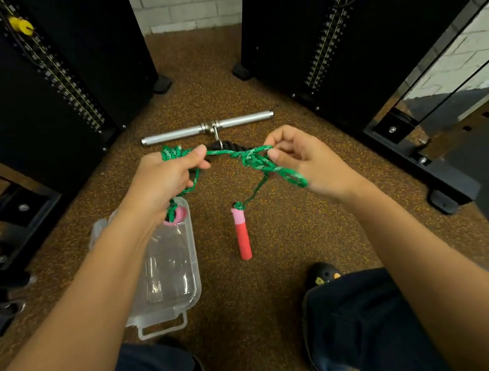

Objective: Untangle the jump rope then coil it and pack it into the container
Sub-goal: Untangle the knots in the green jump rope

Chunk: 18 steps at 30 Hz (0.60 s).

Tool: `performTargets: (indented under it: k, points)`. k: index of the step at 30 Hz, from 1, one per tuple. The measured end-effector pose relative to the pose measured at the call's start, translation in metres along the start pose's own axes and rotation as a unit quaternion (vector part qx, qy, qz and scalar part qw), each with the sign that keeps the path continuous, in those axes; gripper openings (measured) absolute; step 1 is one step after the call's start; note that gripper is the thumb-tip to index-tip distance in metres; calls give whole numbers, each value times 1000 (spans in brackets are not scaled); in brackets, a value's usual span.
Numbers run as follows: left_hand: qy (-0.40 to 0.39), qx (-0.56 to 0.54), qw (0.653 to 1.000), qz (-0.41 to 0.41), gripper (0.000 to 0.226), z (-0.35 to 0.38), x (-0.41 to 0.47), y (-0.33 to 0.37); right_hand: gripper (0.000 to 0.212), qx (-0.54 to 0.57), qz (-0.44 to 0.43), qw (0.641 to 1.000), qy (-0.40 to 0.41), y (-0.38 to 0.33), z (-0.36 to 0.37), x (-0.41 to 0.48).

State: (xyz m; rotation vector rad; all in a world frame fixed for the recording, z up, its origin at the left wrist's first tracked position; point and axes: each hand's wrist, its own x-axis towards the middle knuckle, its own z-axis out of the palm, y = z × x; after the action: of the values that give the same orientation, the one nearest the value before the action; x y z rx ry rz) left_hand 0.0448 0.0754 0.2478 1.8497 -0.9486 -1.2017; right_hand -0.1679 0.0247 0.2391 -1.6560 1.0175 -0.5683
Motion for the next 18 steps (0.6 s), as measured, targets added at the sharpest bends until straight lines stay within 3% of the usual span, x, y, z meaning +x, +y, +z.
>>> performTargets:
  k: [4,7,11,16,18]
  points:
    - [46,16,999,-1,24,-4,3,-3,16,71,51,995,-50,-3,0,0]
    - [35,26,999,-1,25,-3,4,-4,6,142,75,984,-71,-7,0,0]
    - [7,55,998,21,28,2,2,-5,10,194,57,977,-63,-7,0,-2]
    - [-33,60,997,44,39,-4,3,-1,24,74,-1,995,-66,-7,0,-5]
    - [-60,38,995,70,23,-5,-2,7,26,-5,-24,998,-57,-7,1,-4]
